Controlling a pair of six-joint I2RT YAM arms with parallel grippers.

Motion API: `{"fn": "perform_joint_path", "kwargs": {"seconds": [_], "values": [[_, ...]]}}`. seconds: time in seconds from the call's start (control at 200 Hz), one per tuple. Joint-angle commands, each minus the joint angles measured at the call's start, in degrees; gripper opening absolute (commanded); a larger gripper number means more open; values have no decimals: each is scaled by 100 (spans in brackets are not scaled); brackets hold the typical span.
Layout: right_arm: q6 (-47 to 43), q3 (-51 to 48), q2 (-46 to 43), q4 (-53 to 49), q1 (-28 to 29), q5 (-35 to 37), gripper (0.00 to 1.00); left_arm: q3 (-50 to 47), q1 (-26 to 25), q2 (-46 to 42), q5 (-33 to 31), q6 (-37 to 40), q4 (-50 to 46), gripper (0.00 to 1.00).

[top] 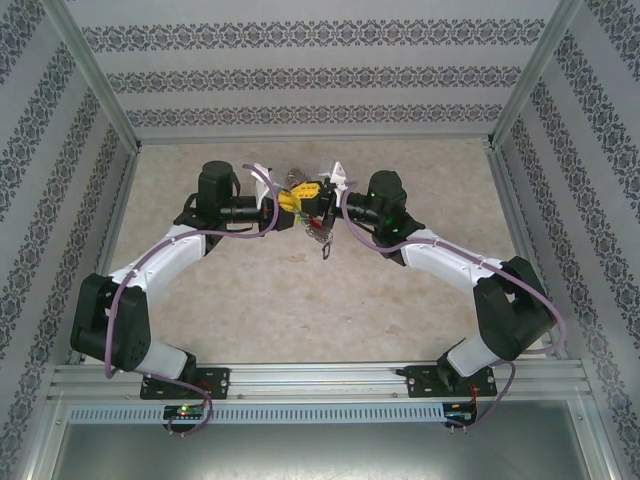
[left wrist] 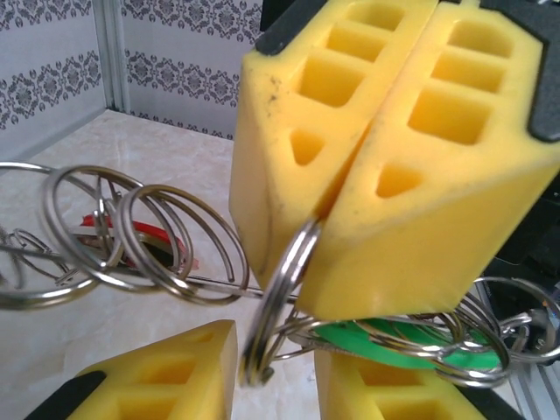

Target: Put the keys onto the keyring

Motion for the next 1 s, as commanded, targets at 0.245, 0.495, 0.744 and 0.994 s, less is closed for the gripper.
{"fn": "perform_joint_path", "kwargs": {"seconds": [0.245, 0.495, 0.744, 0.994], "values": [[-288, -109, -174, -53, -241, -784, 0, 91, 300, -441, 333, 556, -588, 35], [-829, 25, -333, -759, -331, -1074, 0, 42, 485, -617, 204, 604, -727, 42], [-1089, 54, -434, -1140, -375, -1082, 0, 12, 571, -673, 166, 614, -817, 43], [-1390, 85, -561, -1642, -375, -1065, 0, -1, 567, -521, 268, 386, -685, 48]]}}
